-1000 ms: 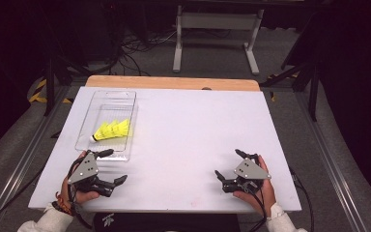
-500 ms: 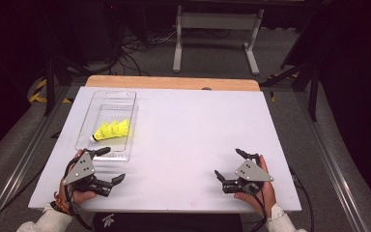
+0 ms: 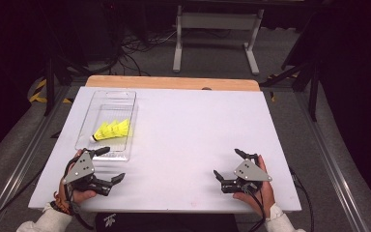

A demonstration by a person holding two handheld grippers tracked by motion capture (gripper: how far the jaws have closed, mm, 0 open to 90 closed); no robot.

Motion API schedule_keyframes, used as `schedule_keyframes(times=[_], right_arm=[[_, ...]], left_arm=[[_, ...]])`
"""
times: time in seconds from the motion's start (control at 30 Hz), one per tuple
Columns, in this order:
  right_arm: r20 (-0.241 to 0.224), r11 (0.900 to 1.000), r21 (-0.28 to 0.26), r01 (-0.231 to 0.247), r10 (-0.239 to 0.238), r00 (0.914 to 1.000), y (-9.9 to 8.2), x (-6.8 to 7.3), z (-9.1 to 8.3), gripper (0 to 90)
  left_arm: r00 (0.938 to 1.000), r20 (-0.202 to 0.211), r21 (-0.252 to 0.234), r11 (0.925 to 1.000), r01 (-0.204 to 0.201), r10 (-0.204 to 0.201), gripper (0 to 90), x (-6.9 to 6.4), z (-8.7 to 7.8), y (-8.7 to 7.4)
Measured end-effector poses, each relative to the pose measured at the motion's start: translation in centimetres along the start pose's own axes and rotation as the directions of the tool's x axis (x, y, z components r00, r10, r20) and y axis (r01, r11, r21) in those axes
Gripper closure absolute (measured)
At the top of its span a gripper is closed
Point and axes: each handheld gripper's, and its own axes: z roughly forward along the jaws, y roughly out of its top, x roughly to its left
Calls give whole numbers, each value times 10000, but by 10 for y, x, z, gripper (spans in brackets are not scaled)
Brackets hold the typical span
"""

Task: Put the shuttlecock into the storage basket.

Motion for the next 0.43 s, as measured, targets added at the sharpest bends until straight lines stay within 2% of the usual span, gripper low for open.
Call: schedule_keyframes(times=[0.43], right_arm=[[25, 9999, 2, -121, 121, 9999, 0, -2, 4, 29]], left_arm=[[9999, -66, -37, 9999, 107, -107, 27, 0, -1, 0]])
